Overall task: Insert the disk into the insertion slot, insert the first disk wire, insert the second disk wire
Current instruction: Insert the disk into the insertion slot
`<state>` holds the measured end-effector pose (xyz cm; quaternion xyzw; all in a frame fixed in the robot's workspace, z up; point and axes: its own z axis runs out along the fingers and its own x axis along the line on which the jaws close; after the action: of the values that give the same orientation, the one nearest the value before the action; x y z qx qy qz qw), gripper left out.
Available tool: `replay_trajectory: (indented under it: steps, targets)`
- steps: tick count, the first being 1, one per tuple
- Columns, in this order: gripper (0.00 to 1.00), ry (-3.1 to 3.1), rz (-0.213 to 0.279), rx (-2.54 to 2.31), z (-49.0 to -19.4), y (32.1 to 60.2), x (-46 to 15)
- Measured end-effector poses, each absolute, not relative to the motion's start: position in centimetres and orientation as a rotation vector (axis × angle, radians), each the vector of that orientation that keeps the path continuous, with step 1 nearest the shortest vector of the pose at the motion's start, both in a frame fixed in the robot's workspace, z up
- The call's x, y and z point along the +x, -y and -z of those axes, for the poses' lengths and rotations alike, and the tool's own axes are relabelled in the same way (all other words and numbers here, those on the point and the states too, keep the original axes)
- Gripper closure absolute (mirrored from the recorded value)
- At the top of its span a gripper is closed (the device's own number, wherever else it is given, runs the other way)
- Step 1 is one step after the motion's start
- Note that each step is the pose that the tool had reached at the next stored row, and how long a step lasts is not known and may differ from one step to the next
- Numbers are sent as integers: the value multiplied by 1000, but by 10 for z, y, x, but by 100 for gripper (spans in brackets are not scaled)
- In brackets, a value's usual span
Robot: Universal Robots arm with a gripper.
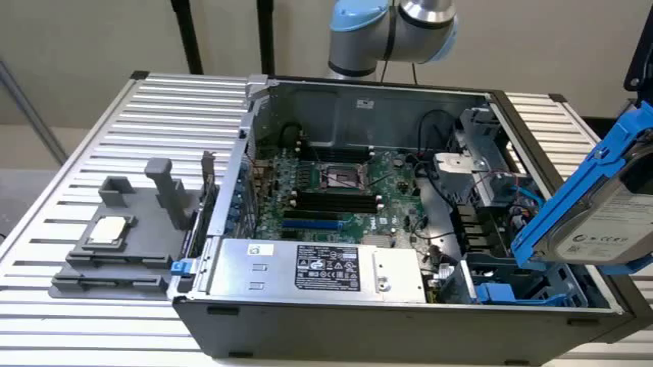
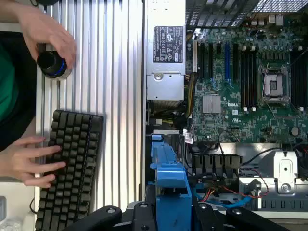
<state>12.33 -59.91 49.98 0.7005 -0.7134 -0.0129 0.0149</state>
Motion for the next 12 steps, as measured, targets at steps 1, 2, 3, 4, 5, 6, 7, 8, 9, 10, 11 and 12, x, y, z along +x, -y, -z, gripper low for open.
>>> replay_trajectory:
  steps: [1,2,3,4,5,6,7,8,9,10,11,12]
  targets:
    - [68,2220,40,2180,-500,599,123]
    - [68,2220,40,2180,-500,599,123]
    - [68,2220,40,2180,-500,599,123]
    - [68,2220,40,2180,-500,599,123]
    - [68,2220,40,2180,-500,599,123]
    - [68,2220,40,2180,-500,599,123]
    - [68,2220,40,2180,-500,599,123]
    - [68,2220,40,2180,-500,599,123]
    - [68,2220,40,2180,-500,599,123]
    - [68,2220,40,2180,-500,599,123]
    - [68,2220,40,2180,-500,599,123]
    - [68,2220,40,2180,-500,599,123]
